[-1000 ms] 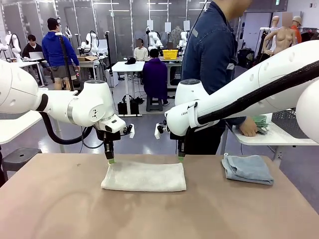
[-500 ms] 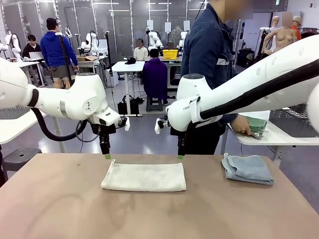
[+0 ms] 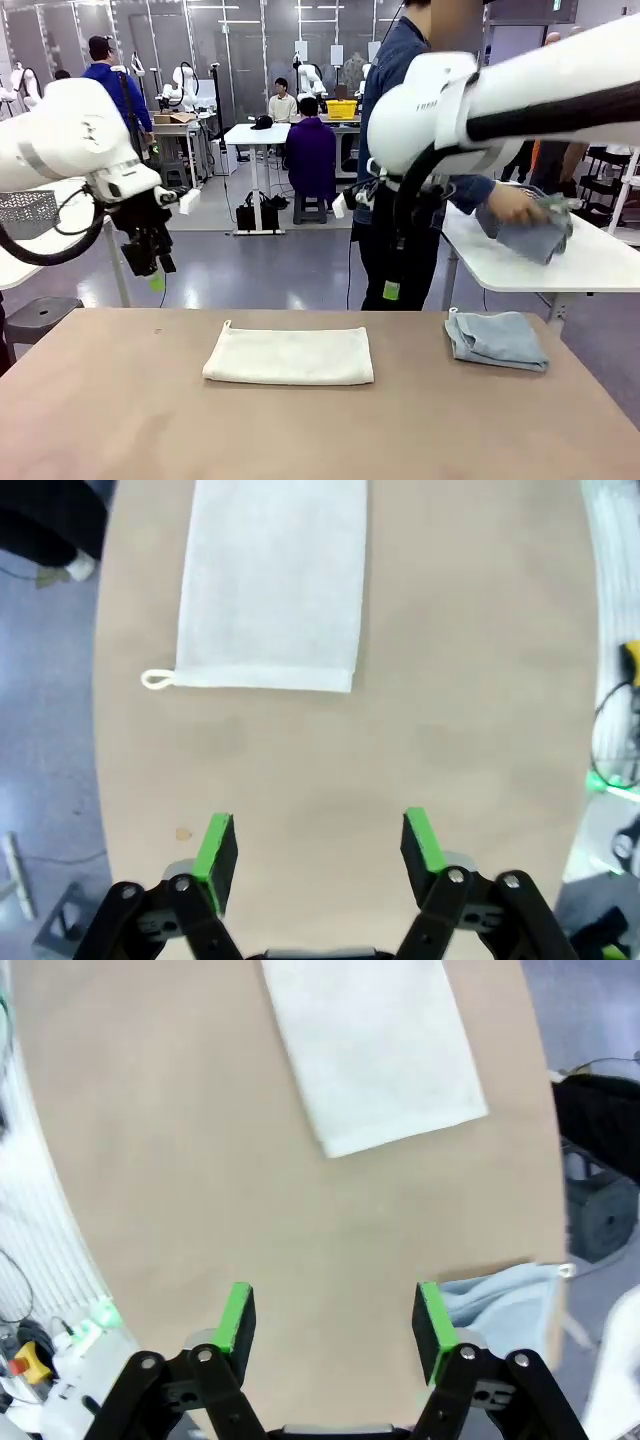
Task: Fold the towels and place them in the basket.
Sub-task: When a person lays out a Towel with hook on the table, fold it in half twice.
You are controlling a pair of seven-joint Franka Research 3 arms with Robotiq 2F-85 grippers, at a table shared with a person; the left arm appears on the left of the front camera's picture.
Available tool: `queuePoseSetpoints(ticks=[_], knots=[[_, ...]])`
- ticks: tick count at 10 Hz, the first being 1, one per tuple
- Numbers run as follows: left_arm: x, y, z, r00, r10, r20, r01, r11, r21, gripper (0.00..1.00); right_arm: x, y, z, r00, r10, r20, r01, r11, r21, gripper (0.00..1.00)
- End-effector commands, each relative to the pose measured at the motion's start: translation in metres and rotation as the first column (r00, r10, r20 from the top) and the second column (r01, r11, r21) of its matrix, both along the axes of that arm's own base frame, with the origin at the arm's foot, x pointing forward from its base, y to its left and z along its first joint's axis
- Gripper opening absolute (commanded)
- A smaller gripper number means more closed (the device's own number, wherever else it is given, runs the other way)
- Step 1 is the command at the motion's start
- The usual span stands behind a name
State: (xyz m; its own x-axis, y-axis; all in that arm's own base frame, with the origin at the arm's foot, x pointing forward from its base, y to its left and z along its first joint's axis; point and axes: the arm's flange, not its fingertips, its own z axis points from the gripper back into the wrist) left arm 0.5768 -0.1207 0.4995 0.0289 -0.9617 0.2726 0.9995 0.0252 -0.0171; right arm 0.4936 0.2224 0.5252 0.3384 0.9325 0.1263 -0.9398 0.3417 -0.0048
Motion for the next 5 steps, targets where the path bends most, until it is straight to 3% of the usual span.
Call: queuePoseSetpoints(ticks=[1,3,4,5], knots=[[-0.003,0.012,-0.013,1.000,-0.022,-0.010,0.020,0.994,-0.109,0.83,-0.004,-0.008,-0.007,0.958,-0.267,-0.102,0.279,0.950,0.138,0.79],[-0.004,0.014,-0.019,0.999,-0.037,-0.031,0.032,0.988,-0.151,0.83,-0.010,-0.016,-0.014,0.812,-0.544,-0.212,0.581,0.790,0.196,0.79],[-0.004,0.018,-0.021,0.997,-0.060,-0.044,0.049,0.975,-0.216,0.83,-0.016,-0.024,-0.019,0.734,-0.623,-0.271,0.678,0.696,0.238,0.79],[-0.002,0.023,-0.024,0.996,-0.071,-0.060,0.053,0.961,-0.270,0.83,-0.021,-0.030,-0.026,0.679,-0.650,-0.341,0.733,0.629,0.261,0.79]])
